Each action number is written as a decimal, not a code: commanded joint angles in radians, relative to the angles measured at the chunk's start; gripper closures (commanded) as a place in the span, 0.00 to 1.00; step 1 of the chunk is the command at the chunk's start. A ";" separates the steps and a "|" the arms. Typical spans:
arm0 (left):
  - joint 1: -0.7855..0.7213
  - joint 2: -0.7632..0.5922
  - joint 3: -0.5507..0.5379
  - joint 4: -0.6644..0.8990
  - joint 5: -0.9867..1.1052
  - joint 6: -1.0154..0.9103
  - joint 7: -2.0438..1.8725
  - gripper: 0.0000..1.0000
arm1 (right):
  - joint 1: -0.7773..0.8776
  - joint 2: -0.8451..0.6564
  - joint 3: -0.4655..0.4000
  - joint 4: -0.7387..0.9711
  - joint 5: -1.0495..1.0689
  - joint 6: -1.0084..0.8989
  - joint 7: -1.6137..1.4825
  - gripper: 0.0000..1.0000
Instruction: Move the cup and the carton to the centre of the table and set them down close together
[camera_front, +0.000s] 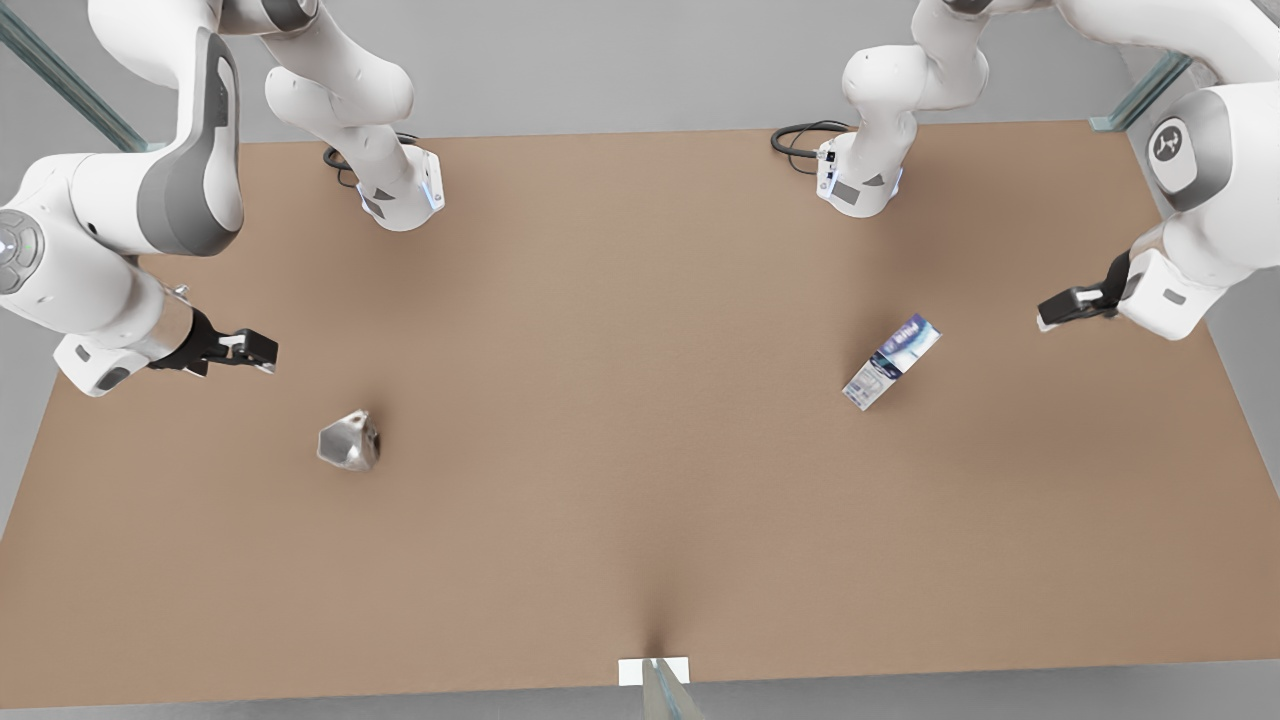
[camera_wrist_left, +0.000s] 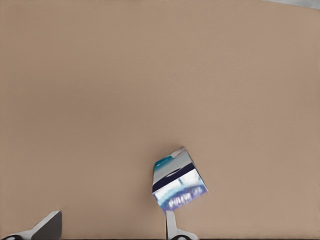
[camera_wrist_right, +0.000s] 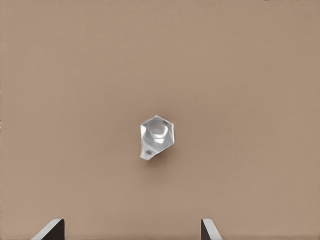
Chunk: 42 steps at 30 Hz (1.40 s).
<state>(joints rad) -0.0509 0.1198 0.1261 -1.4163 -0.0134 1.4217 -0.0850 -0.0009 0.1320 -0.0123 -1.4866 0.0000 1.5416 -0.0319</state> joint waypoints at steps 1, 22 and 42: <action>0.003 0.001 0.000 0.002 0.001 -0.003 -0.002 0.00 | -0.001 0.000 0.000 0.000 0.000 0.000 0.000 0.00; 0.003 0.072 0.010 0.005 -0.011 -0.049 0.011 0.00 | 0.022 0.167 0.173 -0.259 -0.164 0.446 0.423 0.00; 0.002 -0.005 0.010 -0.234 -0.013 0.040 0.010 0.00 | 0.032 0.282 0.000 -0.334 0.133 0.529 0.432 0.00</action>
<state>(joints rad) -0.0495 0.1138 0.1364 -1.6654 -0.0266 1.4647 -0.0806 0.0304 0.4142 -0.0122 -1.8250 0.1347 2.0672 0.4016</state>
